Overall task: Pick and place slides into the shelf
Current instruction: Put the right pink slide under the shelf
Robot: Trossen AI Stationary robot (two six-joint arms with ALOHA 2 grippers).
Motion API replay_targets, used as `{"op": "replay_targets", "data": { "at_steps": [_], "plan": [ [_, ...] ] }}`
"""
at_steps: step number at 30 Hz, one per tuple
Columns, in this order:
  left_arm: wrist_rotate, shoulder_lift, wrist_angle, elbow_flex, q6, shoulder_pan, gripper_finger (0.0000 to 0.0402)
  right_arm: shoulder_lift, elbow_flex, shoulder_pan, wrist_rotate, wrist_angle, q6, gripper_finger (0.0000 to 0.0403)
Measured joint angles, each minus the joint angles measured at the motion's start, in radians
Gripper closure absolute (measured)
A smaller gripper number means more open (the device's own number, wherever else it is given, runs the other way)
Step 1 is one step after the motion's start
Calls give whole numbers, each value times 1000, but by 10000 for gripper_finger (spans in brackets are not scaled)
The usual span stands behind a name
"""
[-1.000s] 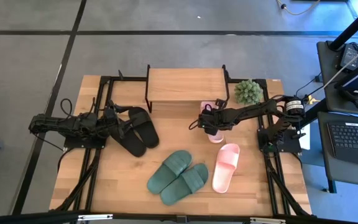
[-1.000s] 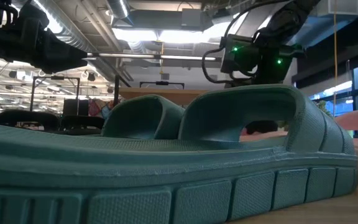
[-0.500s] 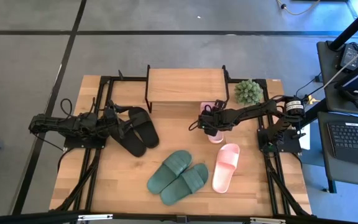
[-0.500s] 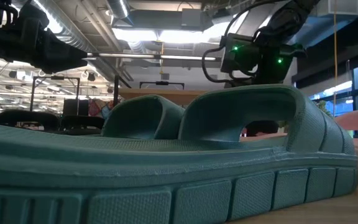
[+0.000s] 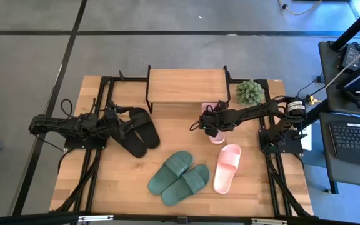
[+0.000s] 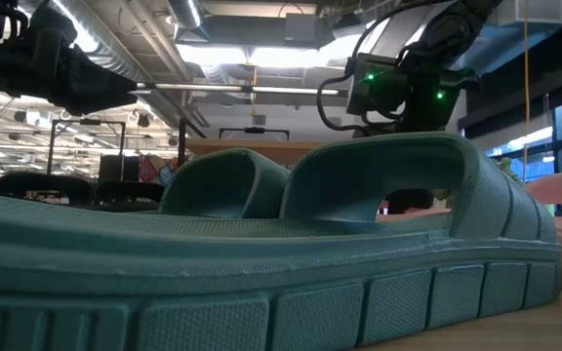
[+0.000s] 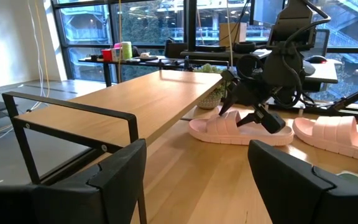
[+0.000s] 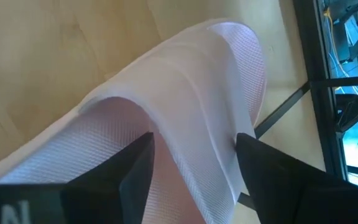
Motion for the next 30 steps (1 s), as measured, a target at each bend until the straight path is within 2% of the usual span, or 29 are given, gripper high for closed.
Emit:
{"op": "replay_targets", "data": {
  "at_steps": [19, 30],
  "plan": [
    [0, 0, 0, 0, 0, 0, 128, -4, 0, 49, -32, -5, 133, 175],
    [0, 0, 0, 0, 0, 0, 128, -117, 0, 75, -53, -22, 145, 175]
  ]
}}
